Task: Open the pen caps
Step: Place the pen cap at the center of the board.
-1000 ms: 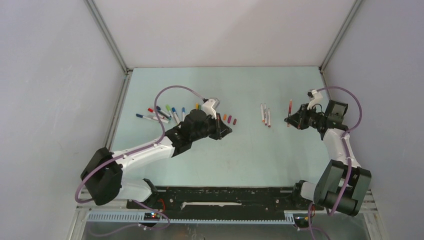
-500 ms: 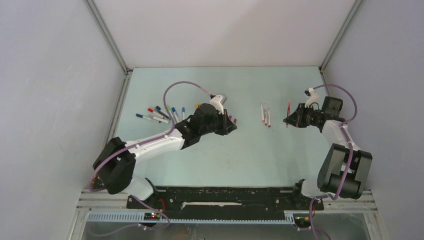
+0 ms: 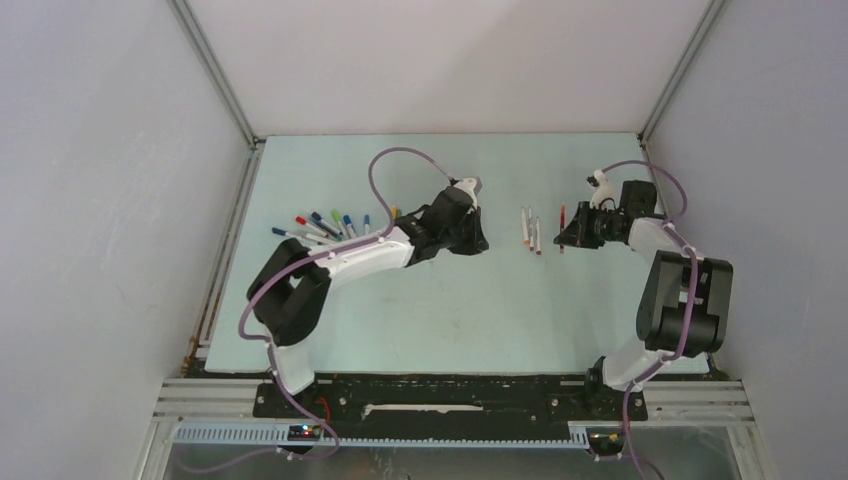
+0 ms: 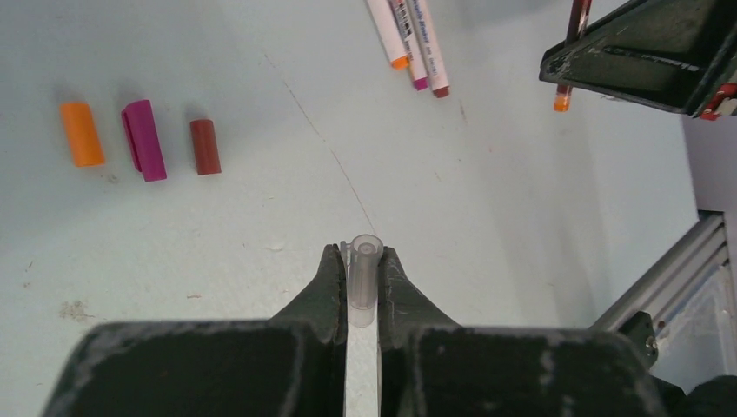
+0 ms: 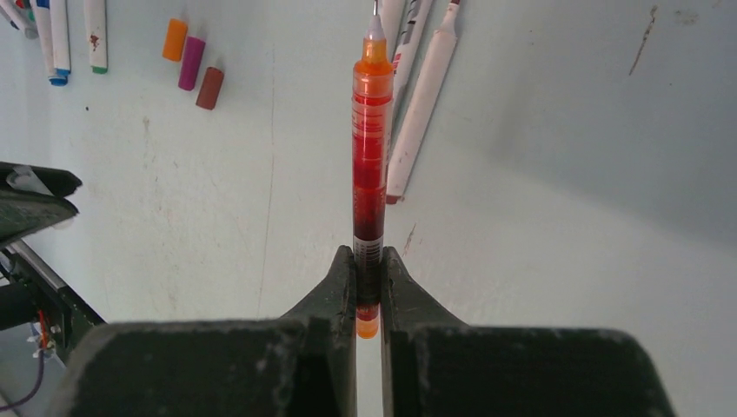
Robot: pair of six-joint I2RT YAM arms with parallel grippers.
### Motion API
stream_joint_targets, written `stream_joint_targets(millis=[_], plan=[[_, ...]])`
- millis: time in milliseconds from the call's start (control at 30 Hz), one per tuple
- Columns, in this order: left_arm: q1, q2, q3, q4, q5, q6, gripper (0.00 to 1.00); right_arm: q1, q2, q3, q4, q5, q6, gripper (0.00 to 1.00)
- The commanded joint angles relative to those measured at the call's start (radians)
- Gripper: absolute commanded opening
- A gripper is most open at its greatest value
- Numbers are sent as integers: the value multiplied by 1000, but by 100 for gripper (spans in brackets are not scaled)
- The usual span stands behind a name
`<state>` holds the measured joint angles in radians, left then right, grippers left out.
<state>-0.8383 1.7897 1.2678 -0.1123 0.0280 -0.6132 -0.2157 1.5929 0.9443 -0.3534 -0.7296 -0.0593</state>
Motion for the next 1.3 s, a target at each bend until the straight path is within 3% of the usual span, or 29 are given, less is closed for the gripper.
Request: stream_joint_targets(millis=[0, 567, 1267], plan=[[-7, 85, 142, -116, -25, 0, 1, 11, 87, 67, -10, 42, 55, 3], [-1, 369, 460, -381, -138, 77, 5, 47, 217, 154, -60, 112, 108, 10], [30, 433, 521, -436, -96, 92, 25, 26, 224, 167, -85, 50, 124, 25]])
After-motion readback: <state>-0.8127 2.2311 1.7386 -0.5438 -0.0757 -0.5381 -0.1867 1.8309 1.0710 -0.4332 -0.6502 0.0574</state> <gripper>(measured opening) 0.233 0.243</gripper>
